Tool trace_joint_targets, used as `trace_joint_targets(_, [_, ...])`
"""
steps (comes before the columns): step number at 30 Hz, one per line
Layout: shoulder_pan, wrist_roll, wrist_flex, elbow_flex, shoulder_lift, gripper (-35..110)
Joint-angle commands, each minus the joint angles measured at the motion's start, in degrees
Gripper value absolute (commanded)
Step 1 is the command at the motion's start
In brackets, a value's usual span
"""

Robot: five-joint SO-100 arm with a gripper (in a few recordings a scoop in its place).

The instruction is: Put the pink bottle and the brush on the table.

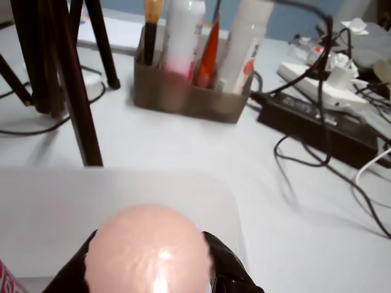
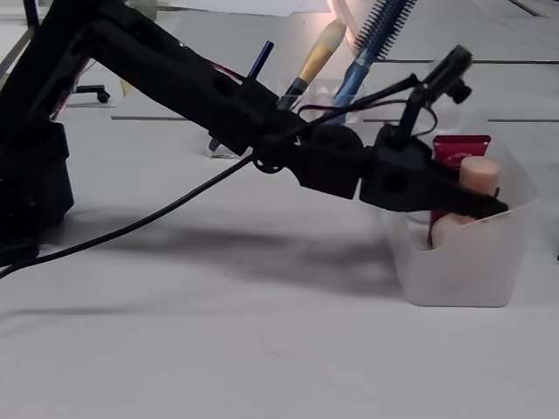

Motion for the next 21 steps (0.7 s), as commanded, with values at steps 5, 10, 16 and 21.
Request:
trace_joint_targets(5, [1.3,-0.6,-1.8,-0.7,1.2,12])
trace_joint_targets(10, [1.1,-0.6,-1.8,-1.5,0.9,6])
trace_joint_targets(16, [0.9,-0.3,-1.8,-1.6,1.1,0])
trace_joint_targets(21, [0.9,2.9,-0.4,-1.5,3.2,0])
